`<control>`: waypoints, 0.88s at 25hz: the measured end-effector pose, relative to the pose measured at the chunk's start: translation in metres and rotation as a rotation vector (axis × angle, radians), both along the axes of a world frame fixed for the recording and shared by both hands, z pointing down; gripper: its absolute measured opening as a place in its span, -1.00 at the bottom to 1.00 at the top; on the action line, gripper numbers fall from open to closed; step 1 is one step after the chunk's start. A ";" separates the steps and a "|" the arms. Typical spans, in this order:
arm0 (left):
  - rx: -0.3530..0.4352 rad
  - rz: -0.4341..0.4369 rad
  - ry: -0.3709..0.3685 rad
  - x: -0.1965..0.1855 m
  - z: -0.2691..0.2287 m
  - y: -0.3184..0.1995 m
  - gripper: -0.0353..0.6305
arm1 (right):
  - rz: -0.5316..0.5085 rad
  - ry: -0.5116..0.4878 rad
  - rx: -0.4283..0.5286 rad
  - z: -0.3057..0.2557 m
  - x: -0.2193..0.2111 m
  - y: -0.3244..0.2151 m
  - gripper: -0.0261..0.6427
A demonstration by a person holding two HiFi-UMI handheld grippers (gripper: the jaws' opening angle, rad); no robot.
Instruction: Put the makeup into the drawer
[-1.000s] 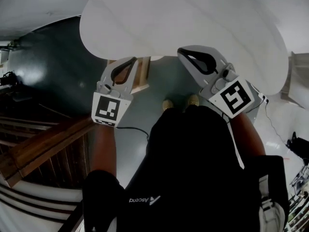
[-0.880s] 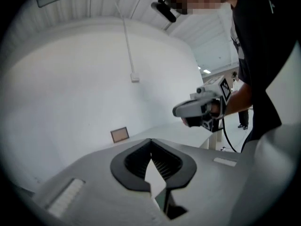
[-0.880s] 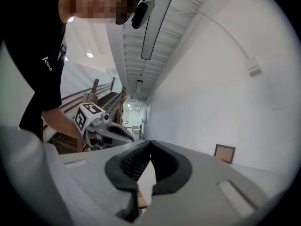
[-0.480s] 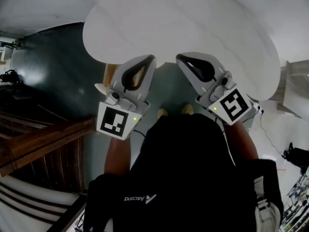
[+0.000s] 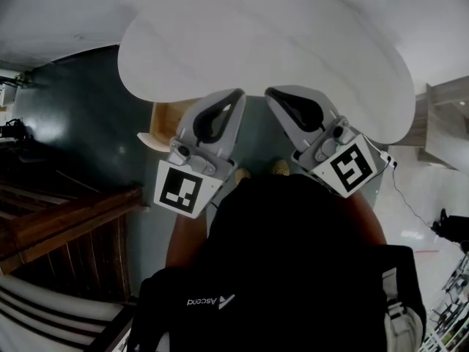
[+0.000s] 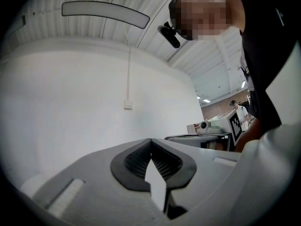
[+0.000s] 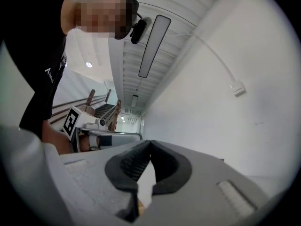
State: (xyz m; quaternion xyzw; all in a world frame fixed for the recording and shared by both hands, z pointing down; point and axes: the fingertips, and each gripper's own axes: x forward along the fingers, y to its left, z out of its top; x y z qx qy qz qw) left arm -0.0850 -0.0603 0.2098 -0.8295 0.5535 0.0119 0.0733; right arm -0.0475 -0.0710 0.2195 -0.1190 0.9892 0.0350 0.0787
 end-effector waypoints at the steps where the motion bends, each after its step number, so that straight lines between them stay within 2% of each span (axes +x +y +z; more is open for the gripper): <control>1: 0.002 0.003 0.000 0.002 -0.001 0.003 -0.86 | 0.003 -0.001 0.004 -0.001 0.002 0.003 -0.91; 22: -0.003 0.019 0.020 0.003 0.004 0.006 -0.86 | 0.026 0.019 0.003 0.002 0.006 0.007 -0.91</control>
